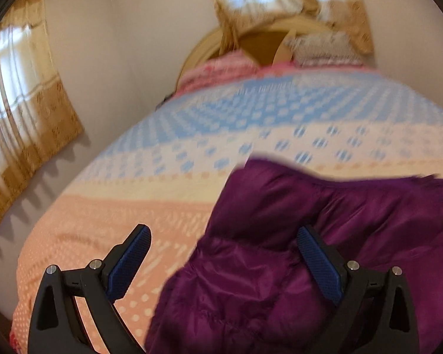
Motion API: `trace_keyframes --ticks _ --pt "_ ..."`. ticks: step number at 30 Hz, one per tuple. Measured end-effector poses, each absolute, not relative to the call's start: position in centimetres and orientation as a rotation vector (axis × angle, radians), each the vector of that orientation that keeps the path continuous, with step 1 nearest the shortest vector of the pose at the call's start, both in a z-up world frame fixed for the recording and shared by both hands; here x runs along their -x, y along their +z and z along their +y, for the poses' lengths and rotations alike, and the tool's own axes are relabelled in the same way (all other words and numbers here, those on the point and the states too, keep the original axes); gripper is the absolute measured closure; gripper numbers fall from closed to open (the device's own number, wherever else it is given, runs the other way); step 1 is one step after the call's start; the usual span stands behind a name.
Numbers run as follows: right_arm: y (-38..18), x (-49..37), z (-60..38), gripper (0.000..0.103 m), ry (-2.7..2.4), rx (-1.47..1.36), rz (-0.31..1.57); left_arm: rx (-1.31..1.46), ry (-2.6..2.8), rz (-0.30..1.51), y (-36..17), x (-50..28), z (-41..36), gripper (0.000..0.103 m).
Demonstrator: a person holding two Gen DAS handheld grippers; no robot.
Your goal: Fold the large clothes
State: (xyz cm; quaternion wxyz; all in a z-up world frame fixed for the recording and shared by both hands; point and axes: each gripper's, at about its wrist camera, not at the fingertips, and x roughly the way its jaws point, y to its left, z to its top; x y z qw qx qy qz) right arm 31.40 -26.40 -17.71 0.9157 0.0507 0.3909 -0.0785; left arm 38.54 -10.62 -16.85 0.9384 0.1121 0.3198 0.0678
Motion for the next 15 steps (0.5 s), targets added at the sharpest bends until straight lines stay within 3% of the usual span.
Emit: trace_keyframes --ticks 15 --pt "-19.2 -31.7 -28.0 0.059 -0.195 -0.188 0.804 -0.171 0.103 0.784 -20.1 -41.2 -10.3 0.003"
